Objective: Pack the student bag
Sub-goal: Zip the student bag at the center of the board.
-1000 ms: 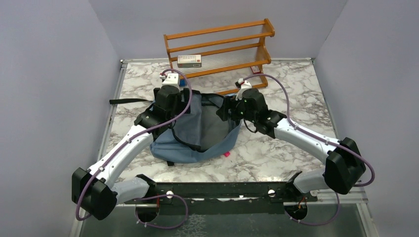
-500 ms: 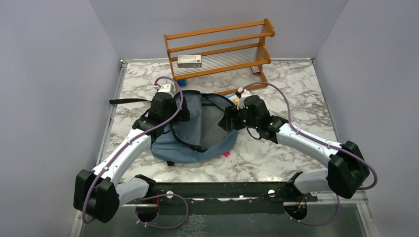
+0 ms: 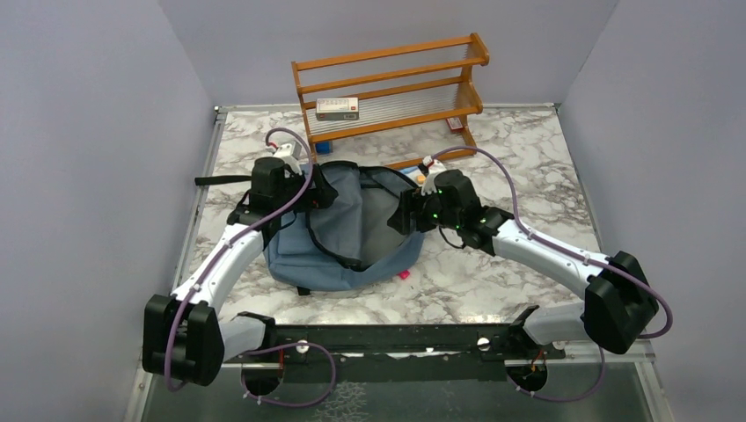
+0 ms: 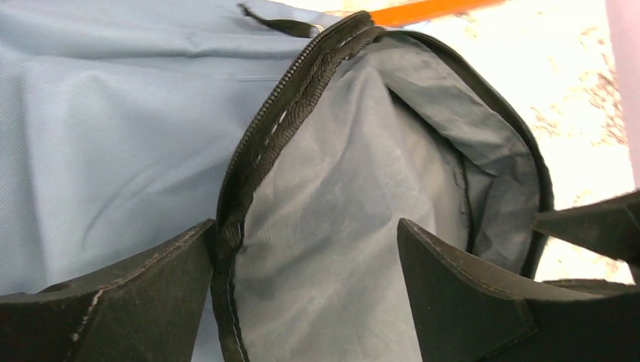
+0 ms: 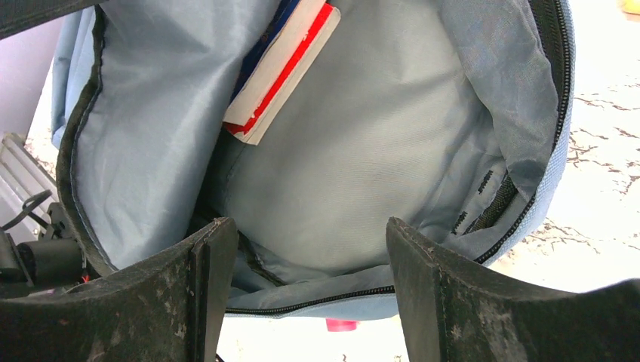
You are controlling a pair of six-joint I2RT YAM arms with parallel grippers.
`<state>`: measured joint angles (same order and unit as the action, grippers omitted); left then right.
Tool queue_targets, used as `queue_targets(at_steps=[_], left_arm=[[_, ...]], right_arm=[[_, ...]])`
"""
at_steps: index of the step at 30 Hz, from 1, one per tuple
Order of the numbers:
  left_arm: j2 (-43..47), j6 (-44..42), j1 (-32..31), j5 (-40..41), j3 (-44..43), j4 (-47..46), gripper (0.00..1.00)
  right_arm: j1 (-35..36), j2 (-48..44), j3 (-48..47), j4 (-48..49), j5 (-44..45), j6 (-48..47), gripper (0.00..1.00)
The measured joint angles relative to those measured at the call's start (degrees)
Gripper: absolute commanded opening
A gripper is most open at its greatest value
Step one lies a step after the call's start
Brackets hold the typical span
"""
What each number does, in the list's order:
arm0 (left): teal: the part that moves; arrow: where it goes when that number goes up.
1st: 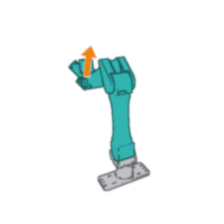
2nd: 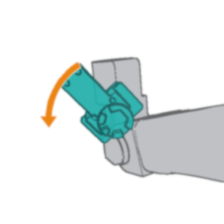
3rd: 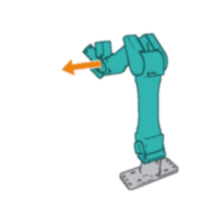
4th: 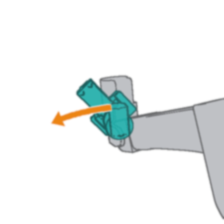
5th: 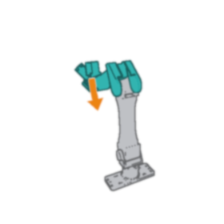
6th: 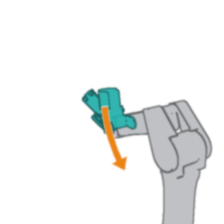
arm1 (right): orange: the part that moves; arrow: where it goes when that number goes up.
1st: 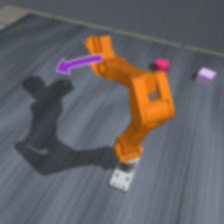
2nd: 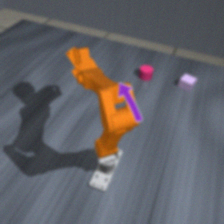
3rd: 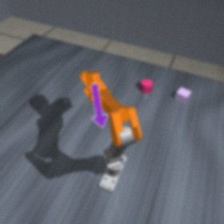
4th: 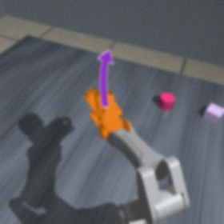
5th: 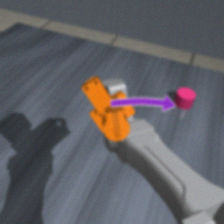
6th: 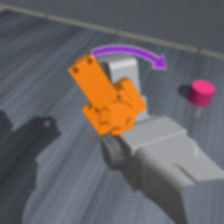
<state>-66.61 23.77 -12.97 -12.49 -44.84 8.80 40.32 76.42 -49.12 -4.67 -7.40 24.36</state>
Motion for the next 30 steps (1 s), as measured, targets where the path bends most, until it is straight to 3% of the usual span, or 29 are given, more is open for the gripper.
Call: queue_targets(at_steps=[6, 11, 19, 30], left_arm=[[-2.86, -1.64, 0.15, -10.69, -0.04, -3.41, 0.57], [-4.02, -2.78, 0.15, -16.87, -0.98, -3.58, 0.49], [-8.37, -1.49, -4.13, -22.16, -7.41, -7.15, 0.49], [-19.74, 1.79, -17.29, -22.40, -13.18, -12.48, 0.73]], right_arm=[[0.00, 0.00, -0.20, -0.46, 0.00, -0.02, 0.76], [0.00, -0.63, -1.29, -2.10, 0.07, 0.00, 0.76], [0.00, -7.67, -2.60, -5.07, 5.95, 0.76, 0.77], [-0.02, -14.47, -5.20, -9.09, 11.63, -0.02, 0.76]])
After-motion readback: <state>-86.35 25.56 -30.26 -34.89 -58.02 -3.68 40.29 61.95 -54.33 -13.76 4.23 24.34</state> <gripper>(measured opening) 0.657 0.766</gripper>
